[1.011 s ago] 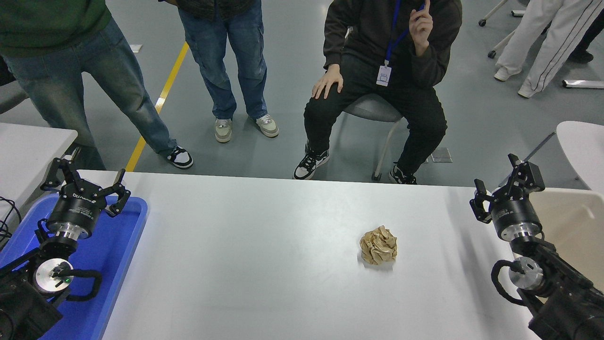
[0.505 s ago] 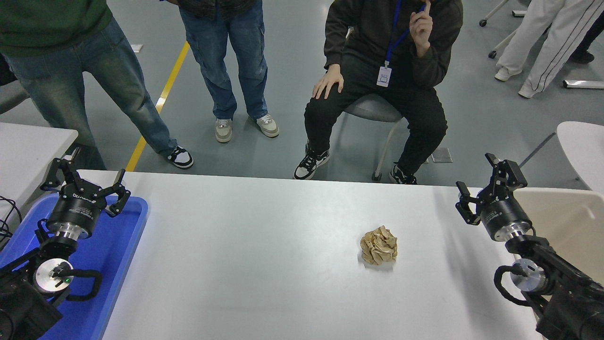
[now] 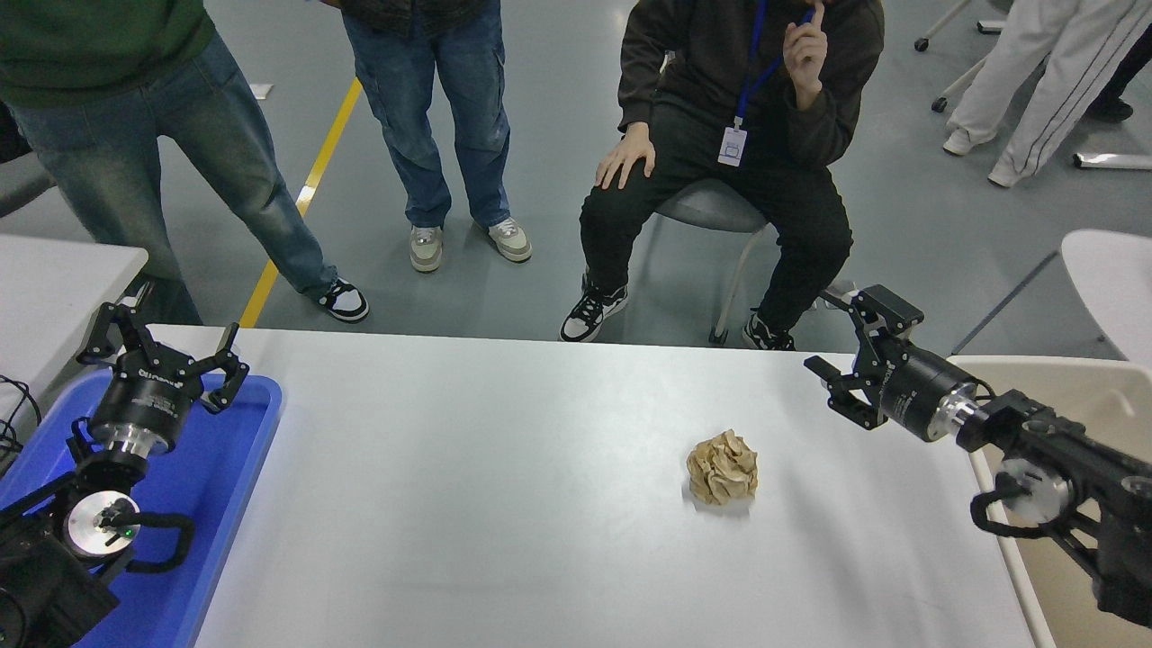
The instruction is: Clean the table surface
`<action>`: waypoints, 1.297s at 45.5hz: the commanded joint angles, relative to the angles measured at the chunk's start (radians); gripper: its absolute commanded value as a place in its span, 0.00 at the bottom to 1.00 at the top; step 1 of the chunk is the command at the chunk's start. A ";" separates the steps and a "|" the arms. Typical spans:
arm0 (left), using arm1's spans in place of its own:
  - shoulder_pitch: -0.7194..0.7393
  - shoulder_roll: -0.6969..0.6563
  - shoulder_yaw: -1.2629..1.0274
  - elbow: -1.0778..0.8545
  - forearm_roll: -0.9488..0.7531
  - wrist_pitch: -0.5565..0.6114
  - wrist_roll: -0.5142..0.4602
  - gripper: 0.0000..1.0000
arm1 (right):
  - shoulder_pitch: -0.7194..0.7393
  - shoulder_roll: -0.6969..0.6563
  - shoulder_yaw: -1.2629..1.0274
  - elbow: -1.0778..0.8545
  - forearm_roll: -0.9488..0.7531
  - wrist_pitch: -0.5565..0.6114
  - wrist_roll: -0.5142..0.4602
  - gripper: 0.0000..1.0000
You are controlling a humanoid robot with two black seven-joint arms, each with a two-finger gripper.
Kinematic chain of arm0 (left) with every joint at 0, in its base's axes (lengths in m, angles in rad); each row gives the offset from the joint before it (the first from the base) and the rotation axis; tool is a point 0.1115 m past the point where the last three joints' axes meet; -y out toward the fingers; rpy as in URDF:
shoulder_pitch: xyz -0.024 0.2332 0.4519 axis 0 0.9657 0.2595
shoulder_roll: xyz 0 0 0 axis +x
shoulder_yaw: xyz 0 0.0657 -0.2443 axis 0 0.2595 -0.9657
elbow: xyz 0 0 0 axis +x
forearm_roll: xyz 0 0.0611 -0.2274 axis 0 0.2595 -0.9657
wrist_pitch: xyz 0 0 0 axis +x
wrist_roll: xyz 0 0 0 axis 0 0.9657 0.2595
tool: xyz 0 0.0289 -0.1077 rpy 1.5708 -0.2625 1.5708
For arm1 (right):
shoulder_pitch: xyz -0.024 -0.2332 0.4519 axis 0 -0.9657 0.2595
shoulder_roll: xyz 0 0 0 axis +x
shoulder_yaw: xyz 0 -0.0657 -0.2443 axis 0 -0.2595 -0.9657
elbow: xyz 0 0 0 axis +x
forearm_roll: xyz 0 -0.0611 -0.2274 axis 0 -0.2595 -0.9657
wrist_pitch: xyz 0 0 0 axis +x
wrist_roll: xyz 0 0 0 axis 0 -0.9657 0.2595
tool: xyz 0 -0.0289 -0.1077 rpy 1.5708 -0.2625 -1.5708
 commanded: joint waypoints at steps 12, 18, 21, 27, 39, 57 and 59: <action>0.000 0.000 0.000 0.000 0.000 0.000 0.000 1.00 | 0.280 -0.024 -0.273 0.163 -0.132 -0.009 -0.225 1.00; 0.000 0.000 0.000 0.000 0.000 0.000 0.000 1.00 | 0.311 0.015 -0.316 0.163 -0.143 -0.018 -0.277 1.00; 0.000 0.000 0.000 0.000 0.000 0.000 0.000 1.00 | 0.326 0.032 -0.319 0.162 -0.162 -0.018 -0.342 1.00; 0.000 0.000 0.000 0.000 0.000 0.000 0.000 1.00 | 0.371 0.087 -0.347 0.163 -0.195 -0.016 -0.550 1.00; 0.000 0.000 0.000 0.000 0.000 0.000 0.000 1.00 | 0.368 0.211 -0.427 0.156 -0.325 -0.015 -0.716 1.00; 0.000 0.000 0.000 0.000 0.000 0.000 0.000 1.00 | 0.377 0.322 -0.537 0.021 -0.484 -0.030 -0.713 0.99; 0.000 0.000 0.000 0.000 0.000 0.000 0.000 1.00 | 0.375 0.322 -0.540 0.016 -0.490 -0.032 -0.712 0.99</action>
